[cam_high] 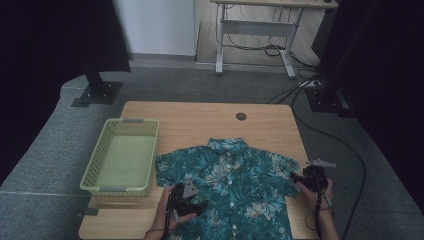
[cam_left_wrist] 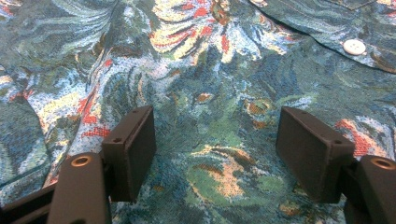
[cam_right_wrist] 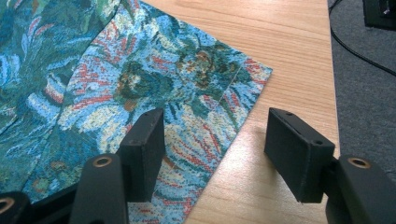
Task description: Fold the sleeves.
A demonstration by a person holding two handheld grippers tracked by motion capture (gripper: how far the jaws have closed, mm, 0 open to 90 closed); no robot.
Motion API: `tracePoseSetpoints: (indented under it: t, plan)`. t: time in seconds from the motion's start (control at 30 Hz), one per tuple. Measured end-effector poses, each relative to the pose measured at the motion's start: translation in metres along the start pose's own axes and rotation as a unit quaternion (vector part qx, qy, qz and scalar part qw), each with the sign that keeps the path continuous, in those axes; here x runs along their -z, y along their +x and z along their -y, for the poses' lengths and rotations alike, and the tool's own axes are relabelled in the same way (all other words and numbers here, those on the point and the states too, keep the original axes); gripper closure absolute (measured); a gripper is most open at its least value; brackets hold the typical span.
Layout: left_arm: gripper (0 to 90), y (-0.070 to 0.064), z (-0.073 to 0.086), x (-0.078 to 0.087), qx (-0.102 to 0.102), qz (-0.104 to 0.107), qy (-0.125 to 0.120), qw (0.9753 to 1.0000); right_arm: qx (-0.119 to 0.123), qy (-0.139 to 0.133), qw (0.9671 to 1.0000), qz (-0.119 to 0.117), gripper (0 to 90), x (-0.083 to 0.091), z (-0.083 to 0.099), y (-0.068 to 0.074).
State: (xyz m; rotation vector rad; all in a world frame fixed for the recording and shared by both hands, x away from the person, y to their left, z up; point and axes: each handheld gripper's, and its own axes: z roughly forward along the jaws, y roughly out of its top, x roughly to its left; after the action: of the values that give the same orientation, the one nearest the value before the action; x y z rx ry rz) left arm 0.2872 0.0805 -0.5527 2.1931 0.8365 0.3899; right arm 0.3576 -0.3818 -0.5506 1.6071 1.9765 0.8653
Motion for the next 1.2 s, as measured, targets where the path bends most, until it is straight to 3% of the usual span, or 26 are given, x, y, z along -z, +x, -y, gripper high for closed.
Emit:
tracePoseSetpoints:
  t: [0.23, 0.57, 0.63, 1.0, 1.2]
  plan:
    - [28.6, 0.0, 0.0, 0.0, 0.0, 0.0, 0.0, 1.0, 0.009, -0.006, 0.9999, 0.001, 44.0, -0.002, -0.001, 0.004]
    - [28.7, 0.0, 0.0, 0.0, 0.0, 0.0, 0.0, 1.0, 0.014, -0.012, 0.9998, 0.006, 81.7, -0.005, -0.005, 0.017]
    - [28.7, 0.0, 0.0, 0.0, 0.0, 0.0, 0.0, 1.0, 0.018, -0.011, 0.9998, 0.009, 85.8, -0.006, -0.005, 0.019]
    - [28.7, 0.0, 0.0, 0.0, 0.0, 0.0, 0.0, 1.0, 0.023, -0.026, 0.9992, 0.022, 86.8, 0.0, -0.008, 0.026]
    - [28.7, 0.0, 0.0, 0.0, -0.001, 0.0, 0.0, 1.0, 0.046, -0.06, 0.997, 0.018, 86.8, 0.016, -0.019, 0.048]
